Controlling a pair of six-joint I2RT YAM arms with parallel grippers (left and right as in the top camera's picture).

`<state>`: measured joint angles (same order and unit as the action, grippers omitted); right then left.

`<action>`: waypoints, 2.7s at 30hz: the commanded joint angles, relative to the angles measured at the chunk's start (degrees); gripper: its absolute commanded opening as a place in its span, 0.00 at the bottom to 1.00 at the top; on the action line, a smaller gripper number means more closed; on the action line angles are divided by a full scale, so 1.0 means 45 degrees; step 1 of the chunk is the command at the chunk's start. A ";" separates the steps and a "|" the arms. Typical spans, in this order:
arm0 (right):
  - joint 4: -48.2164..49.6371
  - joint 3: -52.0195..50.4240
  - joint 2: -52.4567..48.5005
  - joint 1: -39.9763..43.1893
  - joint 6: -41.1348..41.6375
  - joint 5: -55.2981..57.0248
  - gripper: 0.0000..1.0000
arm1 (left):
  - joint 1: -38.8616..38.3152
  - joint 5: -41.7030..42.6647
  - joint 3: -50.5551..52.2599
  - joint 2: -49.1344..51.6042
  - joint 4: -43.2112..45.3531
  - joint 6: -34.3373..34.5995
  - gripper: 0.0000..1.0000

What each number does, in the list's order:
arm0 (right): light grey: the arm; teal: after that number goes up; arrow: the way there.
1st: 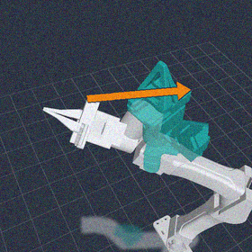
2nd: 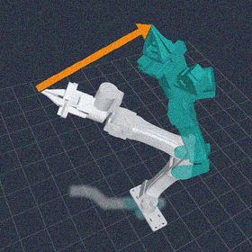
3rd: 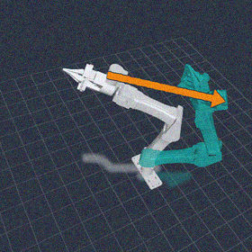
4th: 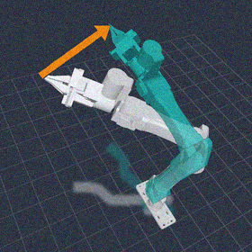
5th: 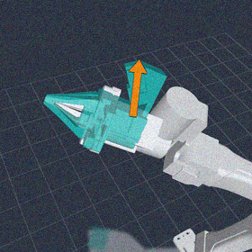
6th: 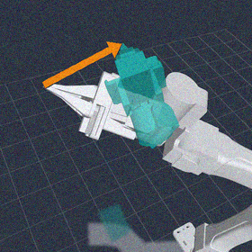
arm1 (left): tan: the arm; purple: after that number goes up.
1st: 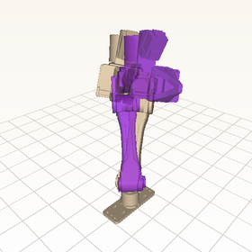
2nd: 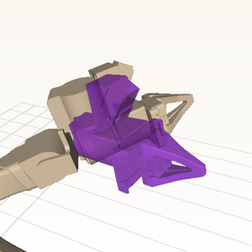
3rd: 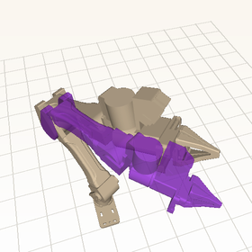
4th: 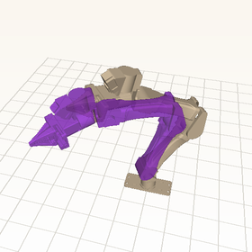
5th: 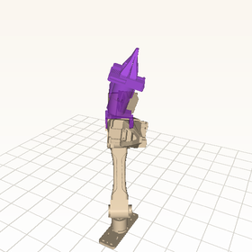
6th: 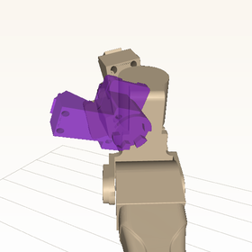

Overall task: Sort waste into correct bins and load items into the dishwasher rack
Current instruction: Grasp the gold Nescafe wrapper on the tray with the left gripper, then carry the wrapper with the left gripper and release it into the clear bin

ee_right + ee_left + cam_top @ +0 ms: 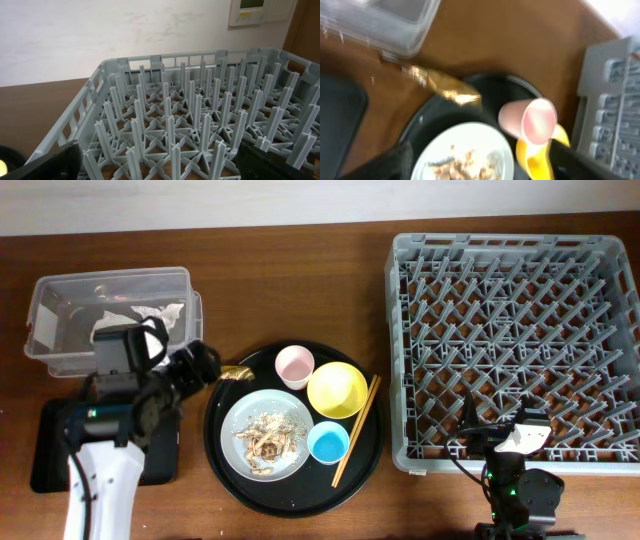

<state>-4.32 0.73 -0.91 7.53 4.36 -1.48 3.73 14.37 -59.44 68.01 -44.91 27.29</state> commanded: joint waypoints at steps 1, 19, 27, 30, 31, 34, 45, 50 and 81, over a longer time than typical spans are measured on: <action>-0.0039 -0.0092 0.0097 0.0083 0.0092 0.0058 0.99 | 0.0005 0.0529 0.0102 0.1326 -0.0418 0.2288 0.81; -0.0044 -0.0092 0.0097 0.0083 0.0092 0.0058 0.99 | 0.0005 -0.0481 0.0102 0.6319 0.2647 0.6747 0.80; -0.0044 -0.0092 0.0097 0.0083 0.0092 0.0058 0.99 | 0.0005 -0.0481 0.0102 0.7427 0.4002 0.7033 0.75; -0.0039 -0.0092 0.0097 0.0083 0.0092 0.0058 0.99 | 0.0005 -0.0476 0.0102 0.7485 0.4221 0.7038 0.68; -0.0044 -0.0092 0.0097 0.0083 0.0092 0.0058 0.99 | 0.0005 -0.0476 0.0102 0.7485 0.4216 0.7033 0.66; -0.0039 -0.0092 0.0097 0.0083 0.0092 0.0058 0.99 | -0.0228 -0.0486 0.0102 0.7485 0.4206 0.7033 0.61; -0.0044 -0.0092 0.0097 0.0083 0.0092 0.0058 0.99 | -0.0981 -0.0787 0.0097 0.7446 0.4119 0.7028 0.01; -0.0039 -0.0092 0.0097 0.0083 0.0092 0.0058 0.99 | -0.0981 0.0005 0.0097 0.6120 0.3657 0.6999 0.01; -0.0044 -0.0092 0.0097 0.0083 0.0092 0.0058 0.99 | 0.0379 -0.8048 0.0102 0.6630 1.1691 0.2589 0.17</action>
<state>-4.32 0.73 -0.84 7.53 4.34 -1.50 5.06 -22.50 -58.83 96.51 9.76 42.26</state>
